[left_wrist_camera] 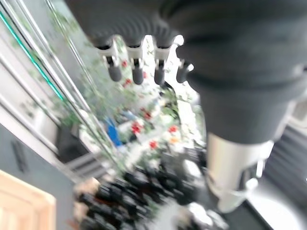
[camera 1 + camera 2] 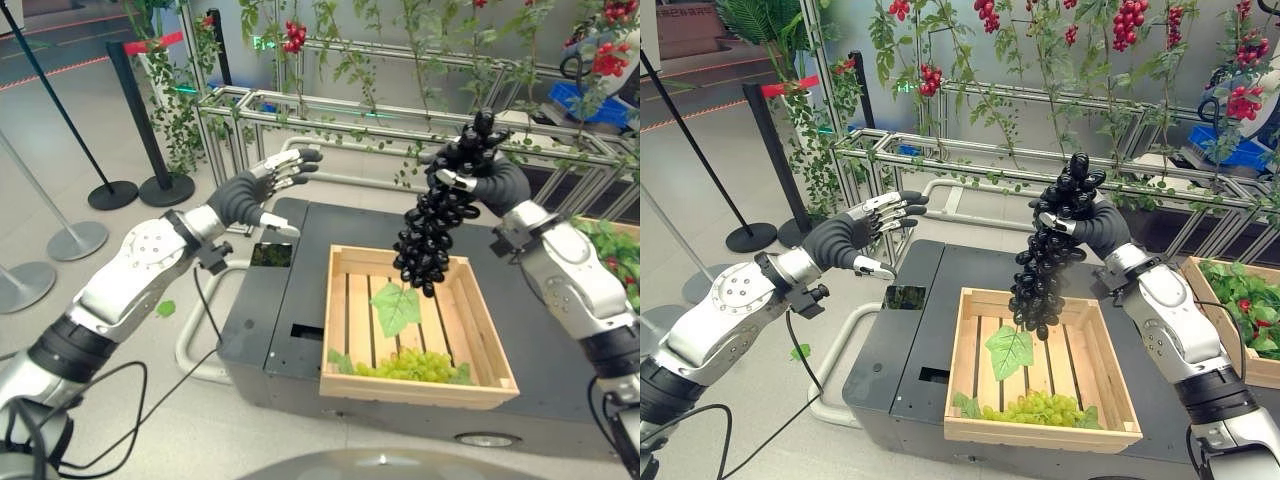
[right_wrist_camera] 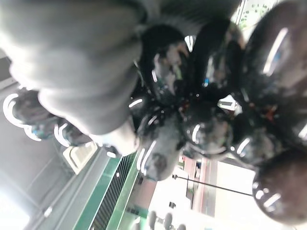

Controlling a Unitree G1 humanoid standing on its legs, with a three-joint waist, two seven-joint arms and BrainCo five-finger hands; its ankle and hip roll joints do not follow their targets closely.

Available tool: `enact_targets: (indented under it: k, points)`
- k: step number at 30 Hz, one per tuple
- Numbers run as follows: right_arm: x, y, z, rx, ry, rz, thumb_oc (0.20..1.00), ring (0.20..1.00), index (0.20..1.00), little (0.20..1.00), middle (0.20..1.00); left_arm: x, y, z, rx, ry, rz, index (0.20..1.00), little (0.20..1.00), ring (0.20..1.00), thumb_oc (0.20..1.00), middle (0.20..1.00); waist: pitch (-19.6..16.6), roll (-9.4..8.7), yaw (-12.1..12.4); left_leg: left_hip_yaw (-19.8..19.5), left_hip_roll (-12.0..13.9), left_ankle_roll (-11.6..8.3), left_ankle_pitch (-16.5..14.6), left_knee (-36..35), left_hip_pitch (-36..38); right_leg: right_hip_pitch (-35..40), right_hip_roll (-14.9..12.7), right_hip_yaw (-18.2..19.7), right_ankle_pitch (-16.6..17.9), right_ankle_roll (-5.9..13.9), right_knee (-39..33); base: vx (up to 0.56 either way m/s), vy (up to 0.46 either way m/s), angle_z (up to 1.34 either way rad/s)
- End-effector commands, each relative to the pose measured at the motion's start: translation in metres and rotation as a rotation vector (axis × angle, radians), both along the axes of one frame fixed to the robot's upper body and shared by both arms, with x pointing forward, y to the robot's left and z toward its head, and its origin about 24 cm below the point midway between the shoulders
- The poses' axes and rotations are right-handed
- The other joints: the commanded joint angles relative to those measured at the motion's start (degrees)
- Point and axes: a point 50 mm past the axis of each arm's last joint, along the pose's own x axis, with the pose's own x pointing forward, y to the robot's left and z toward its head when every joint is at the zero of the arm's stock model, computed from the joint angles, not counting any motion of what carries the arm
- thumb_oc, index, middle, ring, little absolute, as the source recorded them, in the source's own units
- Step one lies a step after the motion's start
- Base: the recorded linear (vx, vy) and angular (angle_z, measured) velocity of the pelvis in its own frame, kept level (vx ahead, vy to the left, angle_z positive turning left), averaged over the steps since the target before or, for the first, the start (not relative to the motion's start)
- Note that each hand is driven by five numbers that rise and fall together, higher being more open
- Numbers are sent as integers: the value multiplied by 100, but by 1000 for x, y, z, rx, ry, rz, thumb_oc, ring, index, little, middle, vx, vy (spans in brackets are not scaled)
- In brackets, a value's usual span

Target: Pick up the fruits from the basket on one side to the basket on the other side

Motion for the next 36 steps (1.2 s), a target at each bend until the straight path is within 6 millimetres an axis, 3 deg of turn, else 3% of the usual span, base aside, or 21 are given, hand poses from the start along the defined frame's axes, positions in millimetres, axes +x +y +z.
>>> enact_targets:
  k: [1,4,5,8,16,36]
  points:
    - [-5,5,47,52,-225,30,200,200,200,200,200,18,-1,17,49,-152,82,1000,1000,1000,1000,1000,-161,-180,62,-219,-182,208,-465,295,-177,31,-45,-353,-805,287,573,4,-3,4]
    - [-4,13,46,67,-223,57,200,200,200,200,200,29,-18,9,74,-139,75,1000,1000,1000,1000,1000,-151,-192,48,-230,-180,213,-468,315,-194,21,-45,-370,-821,283,600,-4,-4,3]
    - [-2,21,46,76,-220,81,200,200,200,200,200,36,-33,-2,104,-113,57,1000,1000,1000,1000,1000,-149,-201,26,-235,-181,216,-467,322,-206,19,-37,-372,-833,278,604,0,0,0]
    - [-1,23,47,83,-223,87,200,200,200,200,200,39,-38,-4,111,-112,54,1000,1000,1000,1000,1000,-142,-203,28,-235,-180,215,-470,325,-209,19,-37,-379,-839,278,609,0,0,0]
    - [-2,58,51,128,-230,231,200,200,200,200,200,47,-89,-34,163,-34,-33,1000,1000,1000,1000,1000,-122,-184,-43,-219,-174,231,-503,381,-219,8,-32,-334,-864,260,626,0,0,0]
    - [-6,99,53,142,-234,395,200,200,200,200,200,31,-150,-32,84,9,-244,1000,1000,1000,1000,1000,-119,-167,-90,-231,-189,248,-524,411,-252,-28,-41,-300,-844,263,621,0,0,0]
